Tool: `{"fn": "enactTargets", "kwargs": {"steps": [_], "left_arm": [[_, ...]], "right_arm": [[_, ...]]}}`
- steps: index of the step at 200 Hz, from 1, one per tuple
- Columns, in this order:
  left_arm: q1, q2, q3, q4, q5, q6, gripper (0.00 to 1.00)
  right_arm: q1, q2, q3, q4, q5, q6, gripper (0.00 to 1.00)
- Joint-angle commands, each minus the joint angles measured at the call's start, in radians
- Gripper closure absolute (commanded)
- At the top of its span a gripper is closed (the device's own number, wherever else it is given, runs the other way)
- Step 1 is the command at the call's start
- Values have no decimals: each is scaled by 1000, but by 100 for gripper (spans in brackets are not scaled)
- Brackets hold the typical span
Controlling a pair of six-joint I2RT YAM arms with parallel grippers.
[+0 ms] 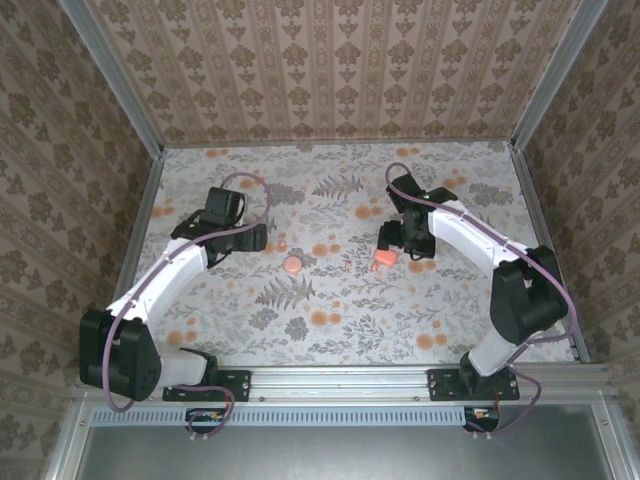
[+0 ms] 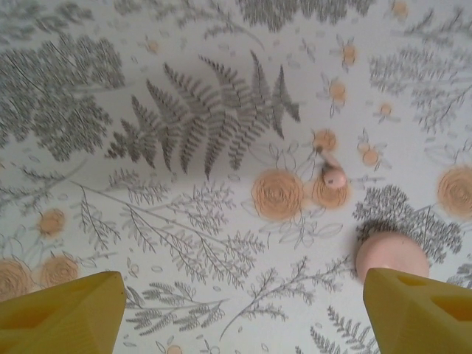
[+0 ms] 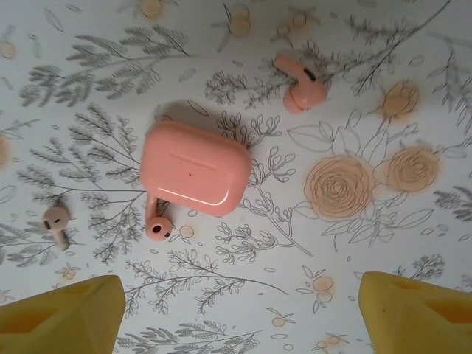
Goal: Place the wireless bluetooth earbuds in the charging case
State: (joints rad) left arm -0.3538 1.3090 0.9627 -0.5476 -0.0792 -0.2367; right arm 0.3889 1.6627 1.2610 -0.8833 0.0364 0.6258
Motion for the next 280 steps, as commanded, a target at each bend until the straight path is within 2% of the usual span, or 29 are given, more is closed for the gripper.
{"fn": "enactTargets", "kwargs": {"steps": [1, 75, 121, 200, 220, 248, 280], "left_arm": [[-13, 36, -11, -54, -11, -15, 15], [-20, 88, -4, -14, 10, -7, 14], [-22, 100, 1, -5, 12, -3, 14], [-24, 126, 10, -7, 13, -5, 15], [-28, 133, 13, -5, 6, -3, 15], [-30, 146, 16, 9, 18, -4, 15], [-29, 168, 36, 9, 44, -7, 16]], "right_arm": [[13, 59, 44, -46, -16, 81, 16], [16, 213, 121, 0, -49, 104, 14], [17, 306, 174, 7, -70, 88, 16], [17, 385, 191, 9, -35, 71, 21], [15, 400, 191, 16, -36, 69, 25], [17, 377, 148, 62, -23, 81, 37], [17, 348, 123, 93, -24, 84, 41]]}}
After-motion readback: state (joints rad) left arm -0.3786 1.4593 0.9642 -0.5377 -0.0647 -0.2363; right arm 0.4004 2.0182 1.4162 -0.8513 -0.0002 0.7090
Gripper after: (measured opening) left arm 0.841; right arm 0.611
